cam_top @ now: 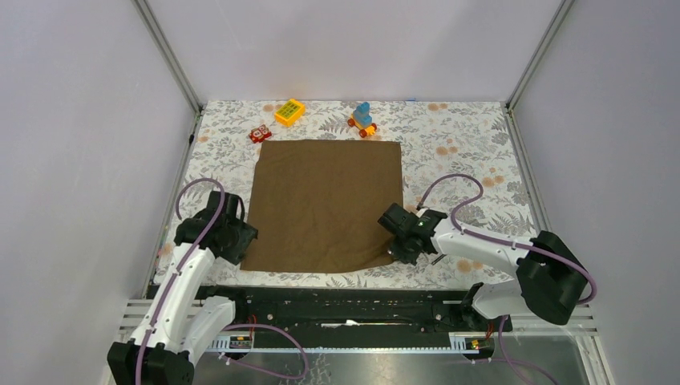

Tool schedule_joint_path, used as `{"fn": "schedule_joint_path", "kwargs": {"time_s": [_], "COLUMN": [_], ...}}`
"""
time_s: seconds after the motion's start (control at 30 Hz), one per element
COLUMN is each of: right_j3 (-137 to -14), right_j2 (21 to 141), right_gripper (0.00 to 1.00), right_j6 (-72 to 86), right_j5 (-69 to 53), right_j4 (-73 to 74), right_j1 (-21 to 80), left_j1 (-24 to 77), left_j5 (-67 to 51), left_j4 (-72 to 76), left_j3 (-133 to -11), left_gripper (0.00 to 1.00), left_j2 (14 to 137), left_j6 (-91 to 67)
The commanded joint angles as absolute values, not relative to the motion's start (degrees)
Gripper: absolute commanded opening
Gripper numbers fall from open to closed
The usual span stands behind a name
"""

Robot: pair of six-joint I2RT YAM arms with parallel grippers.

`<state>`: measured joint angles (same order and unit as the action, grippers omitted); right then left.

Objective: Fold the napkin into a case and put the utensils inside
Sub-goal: Pick up the flattened napkin from the center of the board.

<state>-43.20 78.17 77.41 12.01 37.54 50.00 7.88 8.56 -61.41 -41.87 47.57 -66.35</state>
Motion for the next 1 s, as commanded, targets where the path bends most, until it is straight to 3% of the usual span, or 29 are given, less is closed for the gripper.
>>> {"fn": "schedule_joint_path", "kwargs": {"time_s": [0.0,0.3,0.57,0.97], "right_j3": [-41.82,-40.70,-39.46,-39.14], "right_j2": [75.63,75.06,73.78,67.44], "right_gripper": [0.00,0.00,0.00,0.00], "right_j6": [78.10,75.85,75.45,74.47], "right_j5": [15.20,13.36,12.12,11.33], "right_j4": [34.42,33.23,32.17,34.71], "right_j1": [50.14,49.91,48.80,44.44], "left_j1": [8.08,8.00,6.29,5.53], "left_j5": [13.89,16.24,19.69,15.33], "left_j4": [-66.19,-65.08,-63.96,-57.79], "left_j3": [-39.41,-36.85,-36.95,-30.71], "left_gripper": [0.53,0.55,0.64,0.59], "left_j2": [48.14,53.00,56.74,54.16], "left_j6": [-77.58,-81.88,-81.71,-86.86]}}
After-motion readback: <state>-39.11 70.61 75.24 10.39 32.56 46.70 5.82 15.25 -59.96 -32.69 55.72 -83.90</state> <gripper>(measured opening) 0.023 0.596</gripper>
